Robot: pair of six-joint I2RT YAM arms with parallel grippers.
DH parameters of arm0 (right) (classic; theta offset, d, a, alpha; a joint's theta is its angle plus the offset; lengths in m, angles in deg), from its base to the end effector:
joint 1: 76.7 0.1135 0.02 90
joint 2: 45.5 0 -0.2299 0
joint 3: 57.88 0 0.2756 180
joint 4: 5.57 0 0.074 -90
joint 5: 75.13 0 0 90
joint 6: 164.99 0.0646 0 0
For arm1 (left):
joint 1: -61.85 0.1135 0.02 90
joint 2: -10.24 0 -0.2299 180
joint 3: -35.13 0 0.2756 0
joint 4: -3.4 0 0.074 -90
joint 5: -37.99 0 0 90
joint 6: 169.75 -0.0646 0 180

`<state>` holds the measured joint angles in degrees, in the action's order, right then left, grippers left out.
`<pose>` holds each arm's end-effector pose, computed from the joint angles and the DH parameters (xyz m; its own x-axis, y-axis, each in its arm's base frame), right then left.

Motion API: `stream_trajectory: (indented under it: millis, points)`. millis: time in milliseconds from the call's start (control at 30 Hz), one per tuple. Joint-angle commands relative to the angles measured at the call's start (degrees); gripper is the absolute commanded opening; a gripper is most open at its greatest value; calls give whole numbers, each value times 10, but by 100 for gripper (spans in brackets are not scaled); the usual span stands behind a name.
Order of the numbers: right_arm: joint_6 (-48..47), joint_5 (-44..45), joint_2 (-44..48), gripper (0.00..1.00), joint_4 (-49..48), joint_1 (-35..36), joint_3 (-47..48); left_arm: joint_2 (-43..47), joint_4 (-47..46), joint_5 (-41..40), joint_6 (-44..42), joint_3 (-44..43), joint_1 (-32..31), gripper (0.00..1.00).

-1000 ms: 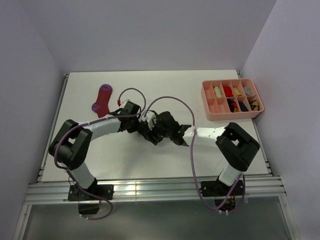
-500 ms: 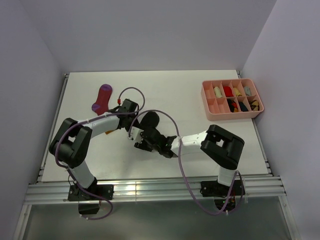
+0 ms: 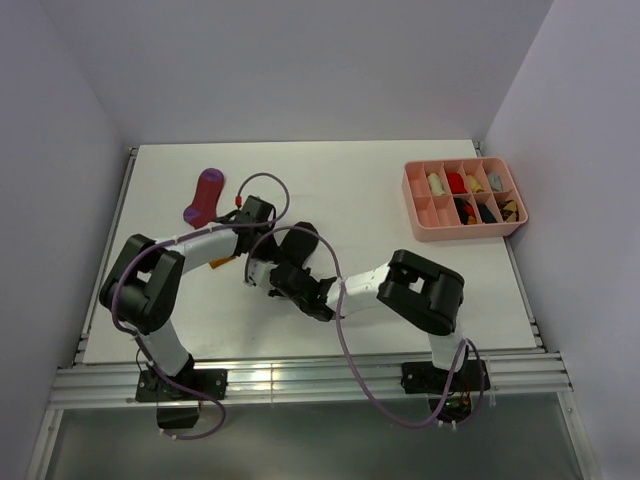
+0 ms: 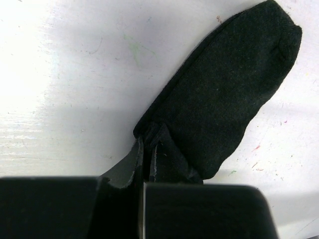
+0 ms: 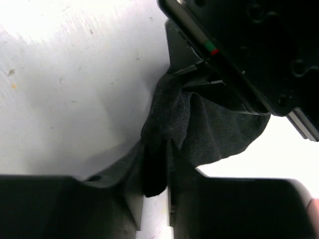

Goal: Roll the socks
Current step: Roll the sock at the center of the board.

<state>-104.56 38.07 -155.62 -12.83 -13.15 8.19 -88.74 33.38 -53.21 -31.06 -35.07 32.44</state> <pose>0.2027 0.3504 0.0579 0.1047 -0.8078 -0.5801 -0.7252 0.3371 -0.6004 0.3224 -0.1802 0.0894 -0.8533 -0.3811 -0.3558 -0.2416 0.8938 -0.3777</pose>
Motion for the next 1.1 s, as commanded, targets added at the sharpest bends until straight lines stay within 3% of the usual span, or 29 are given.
stream_trajectory:
  millis: [0, 33, 67, 200, 433, 600, 800, 1067]
  points:
    - [1, 3, -20, 15, 11, 3, 4, -10, 20, 26, -19, -8, 0, 0]
    - [10, -8, -10, 4, 15, 3, 3, -9, 13, 31, -23, -4, 0, 0]
    - [15, -19, -5, 0, 30, 2, 4, -7, 10, 36, -23, -1, 1, 0]
    - [56, -137, 26, 0, 93, -14, 17, 21, -13, 33, -17, 14, 10, 9]
    - [118, -335, 60, 0, 212, -94, 62, 84, -48, -5, 13, 52, 22, 42]
    - [143, -474, 43, 0, 289, -153, 114, 137, -75, -38, 46, 97, 29, 44]
    - [180, -626, -7, 0, 345, -201, 173, 197, -127, -57, 83, 160, 32, 55]
    - [216, -709, -80, 0, 379, -257, 231, 205, -206, -12, 102, 219, 31, 56]
